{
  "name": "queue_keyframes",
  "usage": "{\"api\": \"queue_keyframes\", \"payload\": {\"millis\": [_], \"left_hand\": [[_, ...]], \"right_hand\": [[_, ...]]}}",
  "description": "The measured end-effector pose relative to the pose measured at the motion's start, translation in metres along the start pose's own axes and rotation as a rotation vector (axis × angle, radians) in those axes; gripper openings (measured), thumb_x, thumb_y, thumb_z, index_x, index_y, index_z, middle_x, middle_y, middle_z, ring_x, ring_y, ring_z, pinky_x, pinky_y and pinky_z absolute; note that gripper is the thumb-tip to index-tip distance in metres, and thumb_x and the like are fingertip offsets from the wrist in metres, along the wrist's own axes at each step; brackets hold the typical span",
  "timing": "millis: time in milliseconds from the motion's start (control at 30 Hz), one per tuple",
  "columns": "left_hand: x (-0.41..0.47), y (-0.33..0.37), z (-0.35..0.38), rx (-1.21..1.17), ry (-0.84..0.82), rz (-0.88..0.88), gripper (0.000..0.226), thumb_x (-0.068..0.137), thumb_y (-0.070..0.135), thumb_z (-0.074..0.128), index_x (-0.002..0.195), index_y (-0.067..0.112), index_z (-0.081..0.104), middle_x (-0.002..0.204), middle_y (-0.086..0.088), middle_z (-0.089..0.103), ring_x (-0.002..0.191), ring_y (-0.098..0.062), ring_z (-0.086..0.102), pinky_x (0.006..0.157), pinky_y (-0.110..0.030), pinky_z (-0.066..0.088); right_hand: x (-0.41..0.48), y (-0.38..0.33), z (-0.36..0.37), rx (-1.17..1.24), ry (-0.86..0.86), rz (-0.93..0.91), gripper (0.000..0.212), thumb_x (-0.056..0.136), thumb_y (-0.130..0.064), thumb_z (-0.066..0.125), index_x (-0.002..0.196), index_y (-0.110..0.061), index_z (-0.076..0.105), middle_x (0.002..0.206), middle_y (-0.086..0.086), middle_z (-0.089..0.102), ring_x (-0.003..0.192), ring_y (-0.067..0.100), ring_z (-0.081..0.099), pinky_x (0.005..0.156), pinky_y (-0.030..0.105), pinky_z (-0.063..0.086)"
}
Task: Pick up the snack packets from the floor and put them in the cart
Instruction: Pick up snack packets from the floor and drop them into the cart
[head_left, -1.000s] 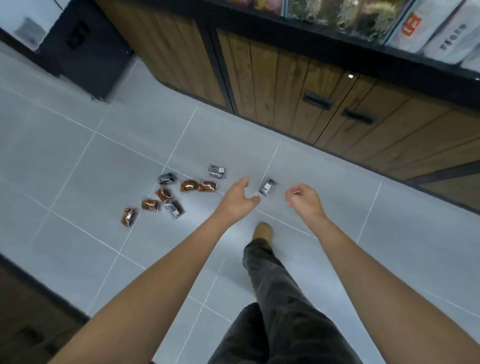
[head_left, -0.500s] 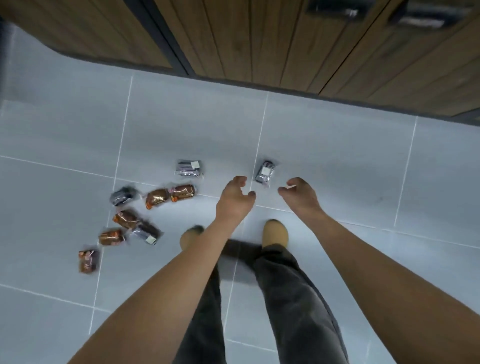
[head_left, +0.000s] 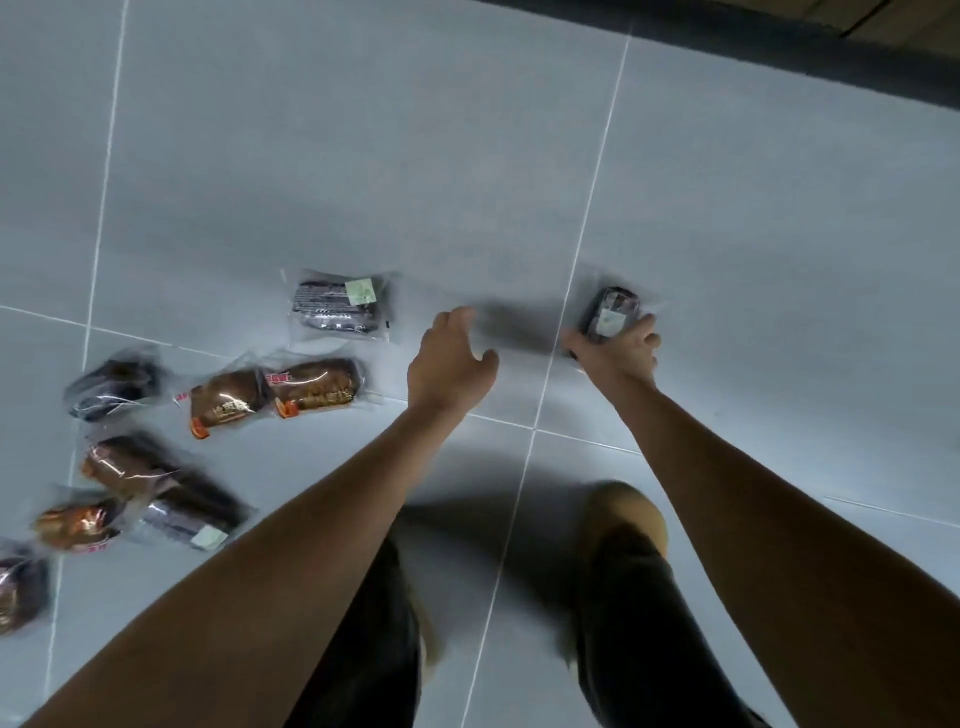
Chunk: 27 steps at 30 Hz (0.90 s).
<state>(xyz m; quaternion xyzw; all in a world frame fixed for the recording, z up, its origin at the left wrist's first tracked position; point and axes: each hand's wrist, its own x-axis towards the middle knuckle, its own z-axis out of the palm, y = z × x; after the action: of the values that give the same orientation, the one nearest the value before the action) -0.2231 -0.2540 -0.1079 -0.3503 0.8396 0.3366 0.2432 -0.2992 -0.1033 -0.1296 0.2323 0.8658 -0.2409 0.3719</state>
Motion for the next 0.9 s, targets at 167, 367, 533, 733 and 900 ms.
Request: {"api": "queue_keyframes", "payload": {"millis": [167, 367, 533, 733, 900], "left_hand": [[0.034, -0.037, 0.006, 0.011, 0.09, 0.069, 0.049, 0.086, 0.023, 0.055, 0.133, 0.02, 0.045, 0.134, 0.001, 0.046, 0.123, -0.019, 0.044, 0.093, -0.035, 0.041], [0.044, -0.058, -0.019, 0.112, 0.227, 0.167, 0.049, 0.082, 0.017, 0.057, 0.129, 0.014, 0.046, 0.134, -0.006, 0.043, 0.124, -0.027, 0.039, 0.099, -0.038, 0.037], [0.055, -0.093, -0.05, 0.341, 0.23, 0.089, 0.07, 0.079, 0.018, 0.056, 0.143, 0.017, 0.029, 0.153, -0.008, 0.021, 0.143, -0.032, 0.014, 0.113, -0.044, 0.016], [0.08, -0.118, -0.068, 0.544, -0.034, 0.165, 0.099, 0.072, 0.041, 0.07, 0.148, 0.032, 0.007, 0.154, -0.004, 0.009, 0.144, -0.032, 0.0, 0.11, -0.057, 0.018], [0.09, -0.117, -0.077, 0.603, -0.123, 0.185, 0.098, 0.066, 0.046, 0.075, 0.143, 0.028, 0.018, 0.146, -0.007, 0.02, 0.139, -0.033, 0.011, 0.103, -0.058, 0.03]], "right_hand": [[0.022, -0.005, 0.035, -0.067, 0.275, -0.063, 0.078, 0.079, -0.033, 0.067, 0.138, -0.003, 0.027, 0.131, 0.018, 0.041, 0.119, 0.04, 0.044, 0.088, 0.046, 0.043], [-0.005, -0.036, 0.067, -0.097, 0.253, -0.342, 0.073, 0.073, -0.029, 0.069, 0.133, -0.005, 0.035, 0.124, 0.015, 0.049, 0.111, 0.037, 0.051, 0.077, 0.043, 0.046], [-0.037, -0.073, 0.1, -0.121, 0.118, -0.448, 0.079, 0.071, -0.029, 0.071, 0.137, -0.007, 0.033, 0.127, 0.012, 0.049, 0.116, 0.035, 0.049, 0.084, 0.042, 0.046], [-0.044, -0.096, 0.131, -0.18, 0.064, -0.515, 0.079, 0.075, -0.031, 0.068, 0.141, -0.008, 0.031, 0.133, 0.01, 0.046, 0.121, 0.032, 0.047, 0.09, 0.041, 0.044], [-0.047, -0.101, 0.136, -0.159, 0.073, -0.51, 0.079, 0.073, -0.03, 0.071, 0.139, -0.009, 0.032, 0.132, 0.01, 0.047, 0.12, 0.032, 0.047, 0.088, 0.043, 0.046]]}}
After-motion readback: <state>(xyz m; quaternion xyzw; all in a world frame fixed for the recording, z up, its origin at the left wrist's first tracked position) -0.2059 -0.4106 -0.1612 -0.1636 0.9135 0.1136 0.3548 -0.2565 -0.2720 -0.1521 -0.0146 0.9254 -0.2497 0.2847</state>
